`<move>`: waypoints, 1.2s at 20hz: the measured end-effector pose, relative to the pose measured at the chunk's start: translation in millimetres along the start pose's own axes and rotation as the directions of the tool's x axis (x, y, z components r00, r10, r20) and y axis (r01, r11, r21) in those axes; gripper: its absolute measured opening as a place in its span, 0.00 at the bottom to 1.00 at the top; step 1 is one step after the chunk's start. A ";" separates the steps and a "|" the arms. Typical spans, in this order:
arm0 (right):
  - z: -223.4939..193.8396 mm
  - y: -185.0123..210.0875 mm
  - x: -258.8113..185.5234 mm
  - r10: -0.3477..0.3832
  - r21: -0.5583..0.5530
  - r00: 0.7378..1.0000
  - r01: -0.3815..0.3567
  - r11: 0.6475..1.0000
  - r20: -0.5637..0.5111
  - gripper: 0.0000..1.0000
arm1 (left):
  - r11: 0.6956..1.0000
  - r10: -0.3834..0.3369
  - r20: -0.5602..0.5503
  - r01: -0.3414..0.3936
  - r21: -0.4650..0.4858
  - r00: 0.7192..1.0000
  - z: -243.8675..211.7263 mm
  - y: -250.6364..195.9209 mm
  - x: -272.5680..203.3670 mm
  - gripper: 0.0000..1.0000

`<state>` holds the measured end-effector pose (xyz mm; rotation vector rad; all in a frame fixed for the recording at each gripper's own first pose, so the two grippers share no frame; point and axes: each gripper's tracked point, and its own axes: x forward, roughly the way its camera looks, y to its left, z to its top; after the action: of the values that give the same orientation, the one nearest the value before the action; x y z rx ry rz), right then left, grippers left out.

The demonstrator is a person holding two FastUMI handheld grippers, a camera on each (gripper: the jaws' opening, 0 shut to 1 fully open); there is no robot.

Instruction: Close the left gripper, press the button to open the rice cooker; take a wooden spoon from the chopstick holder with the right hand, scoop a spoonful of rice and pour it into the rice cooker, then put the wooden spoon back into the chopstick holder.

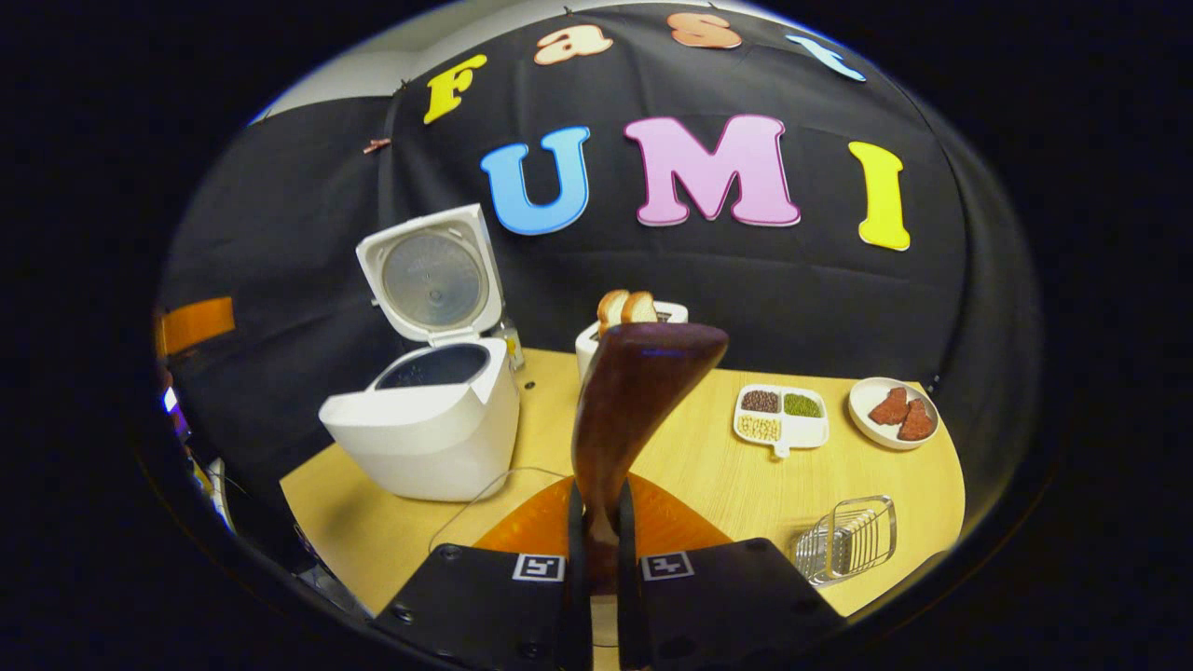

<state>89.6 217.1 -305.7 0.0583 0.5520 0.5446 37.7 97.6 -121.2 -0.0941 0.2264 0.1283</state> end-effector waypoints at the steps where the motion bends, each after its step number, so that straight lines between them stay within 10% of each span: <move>1: -8.8 0.0 6.9 -0.018 -0.031 1.000 0.017 0.999 -0.014 0.15 | 1.000 0.002 -0.001 -0.002 0.002 1.000 -1.7 2.1 -2.5 0.96; 11: -56.7 -11.7 28.2 -0.194 -0.146 0.974 0.177 0.973 -0.114 0.15 | 1.000 0.020 -0.020 -0.020 -0.006 1.000 -13.9 18.4 -3.2 0.96; 24: -62.8 50.9 42.9 -0.074 0.410 0.984 0.135 0.902 -0.161 0.15 | 0.999 0.031 -0.022 -0.031 -0.029 0.999 -13.7 31.8 -6.5 0.96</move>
<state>63.8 276.8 -370.1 0.4015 0.8015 0.3176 24.1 126.7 -135.5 -0.1209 0.2480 0.1614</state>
